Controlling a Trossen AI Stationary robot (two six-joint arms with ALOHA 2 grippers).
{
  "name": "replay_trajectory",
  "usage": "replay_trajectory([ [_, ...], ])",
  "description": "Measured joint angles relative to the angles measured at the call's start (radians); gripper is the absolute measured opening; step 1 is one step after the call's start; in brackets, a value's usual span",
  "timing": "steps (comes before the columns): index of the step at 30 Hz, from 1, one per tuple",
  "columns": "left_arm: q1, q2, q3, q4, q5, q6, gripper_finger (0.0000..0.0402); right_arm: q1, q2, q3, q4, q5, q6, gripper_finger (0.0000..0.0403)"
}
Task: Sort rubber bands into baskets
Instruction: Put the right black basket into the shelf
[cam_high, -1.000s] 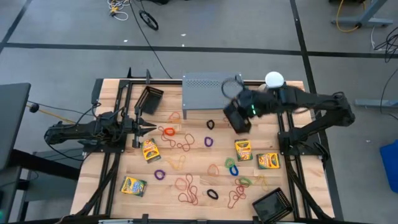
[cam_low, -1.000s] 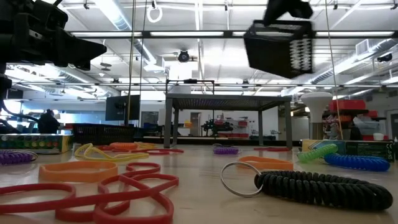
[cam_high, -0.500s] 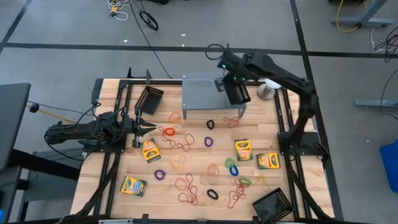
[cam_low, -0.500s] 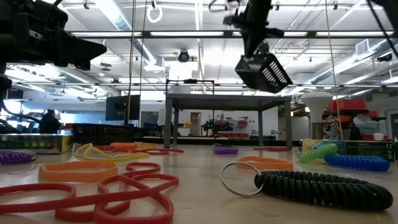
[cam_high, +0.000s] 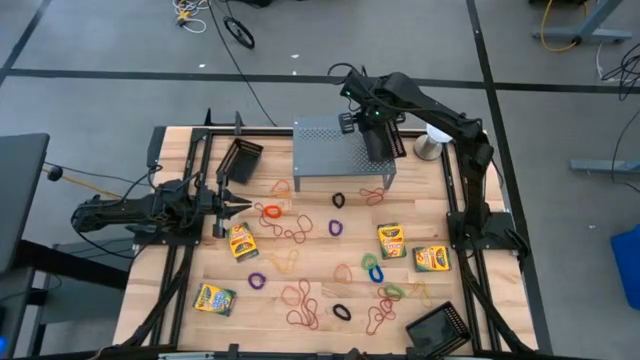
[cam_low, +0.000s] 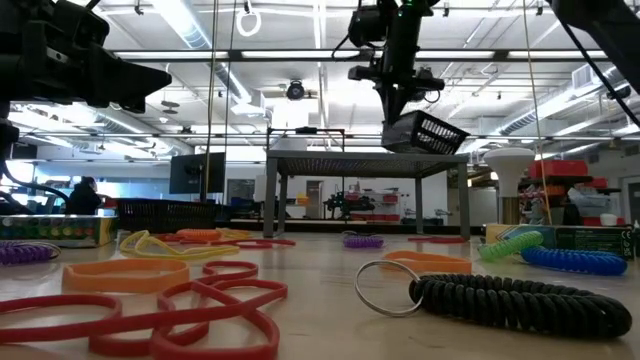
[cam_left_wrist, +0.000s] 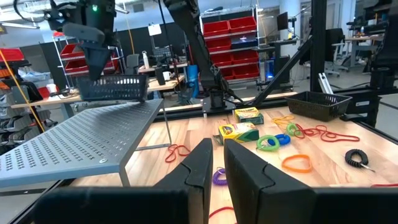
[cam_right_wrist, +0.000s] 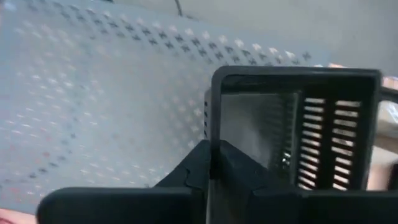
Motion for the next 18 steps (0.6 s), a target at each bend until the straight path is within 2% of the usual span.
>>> replay_trajectory([
  [6, 0.000, 0.000, 0.000, 0.000, 0.000, 0.000, 0.0050, 0.000, -0.003, 0.000, 0.056, 0.005, -0.076, 0.0097],
  [9, 0.000, 0.000, 0.000, 0.000, 0.000, 0.000, 0.0050, 0.000, -0.005, 0.000, 0.050, 0.012, -0.167, 0.0121],
  [13, 0.000, 0.000, 0.000, 0.000, 0.000, 0.000, 0.0050, 0.021, -0.046, -0.001, -0.035, 0.019, -0.431, 0.0143],
  [16, 0.000, 0.000, 0.000, 0.000, 0.000, 0.000, 0.0050, 0.067, -0.090, -0.001, -0.145, 0.026, -0.664, 0.0147],
  [18, 0.000, 0.000, 0.000, 0.000, 0.000, 0.000, 0.0050, 0.096, -0.121, -0.010, -0.156, 0.040, -0.785, 0.0148],
])
